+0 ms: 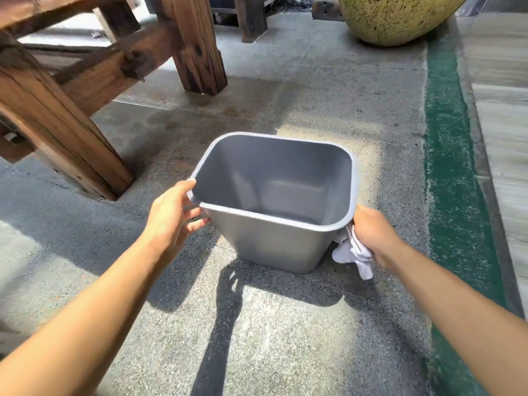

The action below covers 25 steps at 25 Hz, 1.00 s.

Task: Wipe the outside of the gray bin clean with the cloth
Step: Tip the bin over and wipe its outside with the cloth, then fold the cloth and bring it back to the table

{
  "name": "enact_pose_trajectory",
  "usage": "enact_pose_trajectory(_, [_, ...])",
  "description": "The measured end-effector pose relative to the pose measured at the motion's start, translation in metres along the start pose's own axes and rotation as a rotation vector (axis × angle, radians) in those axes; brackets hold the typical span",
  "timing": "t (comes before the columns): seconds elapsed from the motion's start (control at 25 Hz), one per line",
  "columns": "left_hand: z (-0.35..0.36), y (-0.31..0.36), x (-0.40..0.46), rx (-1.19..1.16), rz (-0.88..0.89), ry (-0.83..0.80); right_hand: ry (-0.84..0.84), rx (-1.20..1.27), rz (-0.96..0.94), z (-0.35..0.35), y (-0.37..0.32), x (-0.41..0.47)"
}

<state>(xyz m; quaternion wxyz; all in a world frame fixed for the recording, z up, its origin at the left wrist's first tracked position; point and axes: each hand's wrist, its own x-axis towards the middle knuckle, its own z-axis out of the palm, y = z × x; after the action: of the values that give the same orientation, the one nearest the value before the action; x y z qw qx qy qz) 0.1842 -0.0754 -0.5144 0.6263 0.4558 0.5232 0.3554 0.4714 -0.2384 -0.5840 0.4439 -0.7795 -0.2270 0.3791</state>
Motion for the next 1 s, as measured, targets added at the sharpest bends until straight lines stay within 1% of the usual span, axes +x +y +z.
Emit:
enact_pose_trajectory(0.24, [-0.012,-0.01,-0.002,-0.035,-0.024,0.057,-0.01,0.097,-0.033,0.008,-0.012,0.02])
enact_pose_trajectory(0.32, [-0.015,-0.013,0.0,-0.086,-0.009,0.048,0.032,0.085,-0.035,0.011,-0.012,0.02])
enact_pose_trajectory(0.4, [-0.016,-0.023,0.005,-0.158,-0.013,0.088,0.075,0.088,-0.032,0.013,-0.009,0.017])
enact_pose_trajectory(0.44, [-0.016,-0.034,0.008,-0.172,-0.057,0.123,0.086,0.102,-0.017,0.013,-0.006,0.014])
enact_pose_trajectory(0.48, [-0.019,-0.05,0.008,-0.151,-0.14,0.155,0.066,0.145,0.013,0.013,0.0,0.012])
enact_pose_trajectory(0.52, [-0.021,-0.071,0.007,-0.089,-0.253,0.164,0.01,0.226,0.049,0.014,0.008,0.01])
enact_pose_trajectory(0.56, [-0.023,-0.093,0.001,0.009,-0.384,0.14,-0.096,0.35,0.106,0.014,0.017,0.007])
enact_pose_trajectory(0.64, [-0.017,-0.134,-0.013,0.252,-0.606,-0.037,-0.295,0.592,0.264,0.018,0.041,0.004])
enact_pose_trajectory(0.72, [0.002,-0.155,-0.03,0.4,-0.685,-0.258,-0.418,0.768,0.341,0.026,0.067,-0.002])
enact_pose_trajectory(0.8, [0.026,-0.166,-0.043,0.338,-0.754,-0.431,-0.51,0.825,0.384,0.034,0.093,-0.009])
enact_pose_trajectory(0.88, [0.046,-0.174,-0.05,0.173,-0.854,-0.561,-0.562,0.874,0.433,0.043,0.109,-0.022])
enact_pose_trajectory(0.96, [0.059,-0.183,-0.055,0.026,-0.94,-0.621,-0.607,0.956,0.469,0.046,0.121,-0.035])
enact_pose_trajectory(1.0, [0.063,-0.187,-0.058,-0.022,-0.956,-0.635,-0.621,0.991,0.486,0.045,0.125,-0.042])
